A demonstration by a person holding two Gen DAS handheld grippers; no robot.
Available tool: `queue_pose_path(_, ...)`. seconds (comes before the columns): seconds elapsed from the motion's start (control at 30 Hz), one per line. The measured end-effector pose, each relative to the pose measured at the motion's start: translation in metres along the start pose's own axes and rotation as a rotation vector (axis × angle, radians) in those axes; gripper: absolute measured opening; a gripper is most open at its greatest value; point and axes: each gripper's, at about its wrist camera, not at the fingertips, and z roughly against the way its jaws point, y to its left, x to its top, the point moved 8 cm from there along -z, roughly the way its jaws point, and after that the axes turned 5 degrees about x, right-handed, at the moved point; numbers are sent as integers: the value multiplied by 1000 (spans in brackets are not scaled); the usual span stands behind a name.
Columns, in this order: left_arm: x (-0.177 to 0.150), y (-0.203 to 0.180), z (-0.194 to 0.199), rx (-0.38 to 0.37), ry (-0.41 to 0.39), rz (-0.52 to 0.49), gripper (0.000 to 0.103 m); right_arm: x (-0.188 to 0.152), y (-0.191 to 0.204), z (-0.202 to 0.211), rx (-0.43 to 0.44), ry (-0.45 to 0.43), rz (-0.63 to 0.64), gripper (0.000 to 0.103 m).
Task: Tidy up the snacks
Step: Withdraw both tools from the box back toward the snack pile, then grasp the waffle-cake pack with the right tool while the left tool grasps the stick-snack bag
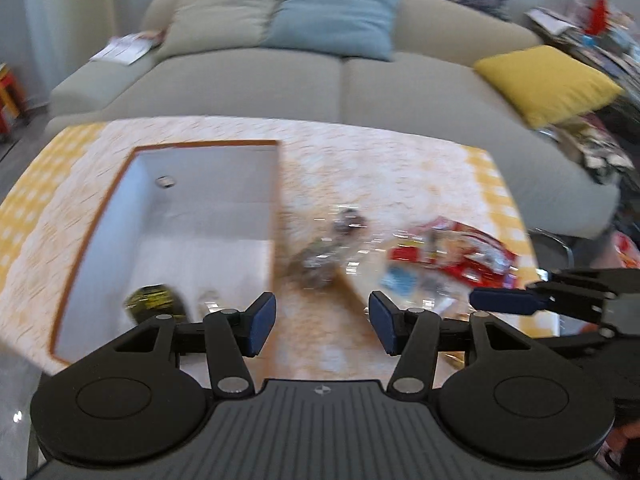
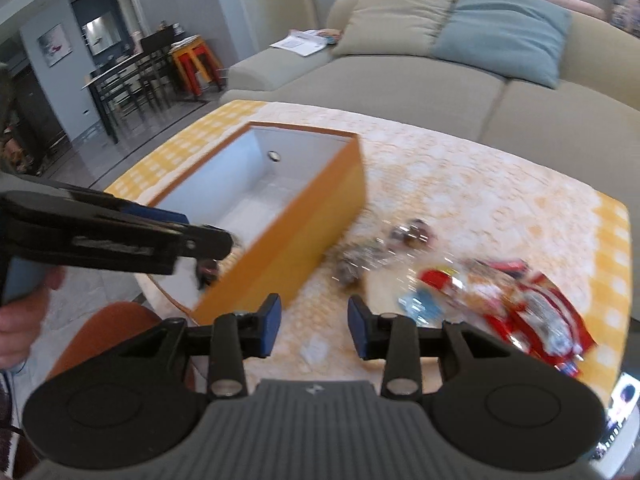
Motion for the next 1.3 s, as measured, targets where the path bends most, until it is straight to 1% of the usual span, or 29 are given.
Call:
queue_pose_path(0.07, -5, -16, -4, -24, -3, -31, 65, -11, -11, 6, -36, 2, 6, 43)
queue_pose_path(0.2, -21, -43, -22, -35, 47, -85, 65, -31, -32, 10, -103, 29, -5, 54)
queue_pose_path(0.27, -29, -51, -29, -30, 67, -112, 65, -42, -44, 8, -148, 54, -9, 60)
queue_pose_path(0.37, -41, -60, -37, -35, 87, -146, 65, -61, -59, 3, -194, 111, -14, 68)
queue_pose_path(0.4, -44, -62, -38, -39, 88, -158, 66, -67, -65, 1, -200, 133, -18, 71)
queue_pose_path(0.47, -47, -65, -43, -45, 89, -186, 66, -76, -76, -5, -194, 180, -37, 72)
queue_pose_path(0.53, -51, -68, -48, -43, 91, -203, 66, -80, -86, -8, -193, 201, -57, 83)
queue_pose_path(0.67, -55, -68, -59, -54, 121, -186, 66, -84, -100, -16, -193, 233, -57, 87)
queue_pose_path(0.9, -64, -72, -81, -71, 174, -189, 66, -94, -107, -35, -178, 296, -92, 87)
queue_pose_path(1.0, -67, -75, -91, -68, 194, -203, 66, -93, -113, -46, -193, 314, -69, 88)
queue_pose_path(1.1, -70, -78, -99, -67, 210, -217, 66, -93, -115, -56, -207, 328, -20, 90)
queue_pose_path(1.23, -70, -79, -105, -76, 226, -209, 66, -95, -116, -68, -188, 349, 11, 96)
queue_pose_path(1.3, -69, -79, -108, -79, 232, -204, 66, -95, -117, -71, -184, 350, 11, 97)
